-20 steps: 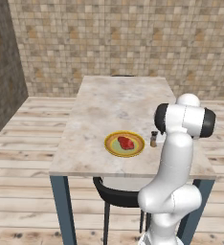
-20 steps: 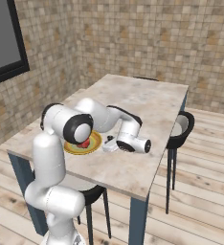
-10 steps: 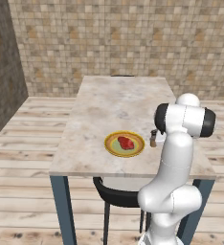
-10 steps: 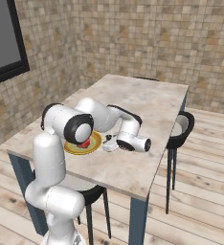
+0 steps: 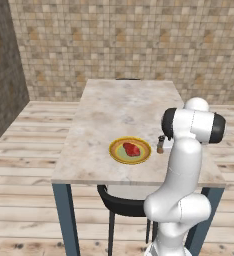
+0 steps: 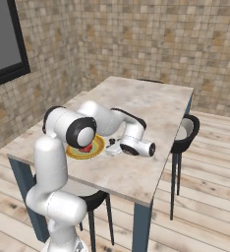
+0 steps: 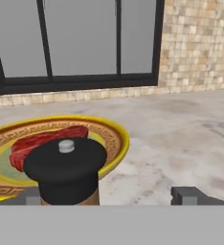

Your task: Retrieve the shaker from the cabinet and place it next the steak on a plate on the dining table.

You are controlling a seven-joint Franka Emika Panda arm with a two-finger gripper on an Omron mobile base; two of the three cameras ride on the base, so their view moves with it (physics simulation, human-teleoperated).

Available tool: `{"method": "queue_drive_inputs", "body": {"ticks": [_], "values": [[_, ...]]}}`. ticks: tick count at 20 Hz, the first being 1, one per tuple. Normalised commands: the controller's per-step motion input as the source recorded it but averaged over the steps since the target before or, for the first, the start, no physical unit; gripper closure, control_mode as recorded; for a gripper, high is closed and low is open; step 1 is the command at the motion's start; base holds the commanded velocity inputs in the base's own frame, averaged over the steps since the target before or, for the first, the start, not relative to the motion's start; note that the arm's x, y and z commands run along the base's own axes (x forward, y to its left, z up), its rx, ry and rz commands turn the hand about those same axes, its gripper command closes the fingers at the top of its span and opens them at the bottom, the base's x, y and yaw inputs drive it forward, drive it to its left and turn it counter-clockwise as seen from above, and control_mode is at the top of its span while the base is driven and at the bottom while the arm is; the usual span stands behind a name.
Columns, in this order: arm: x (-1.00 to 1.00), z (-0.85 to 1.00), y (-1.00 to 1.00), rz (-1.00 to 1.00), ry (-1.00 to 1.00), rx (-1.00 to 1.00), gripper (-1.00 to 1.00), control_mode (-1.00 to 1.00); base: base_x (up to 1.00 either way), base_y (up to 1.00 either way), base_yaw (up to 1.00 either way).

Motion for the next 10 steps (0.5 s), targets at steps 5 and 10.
{"method": "queue_drive_inputs", "body": {"ticks": [5, 10], "values": [[0.00, 0.00, -0.11, 0.00, 0.00, 0.00, -1.00, -1.00, 0.00, 0.00, 0.00], [-0.08, 0.11, -0.02, 0.02, -0.01, 0.00, -1.00, -1.00, 0.00, 0.00, 0.00]]}}
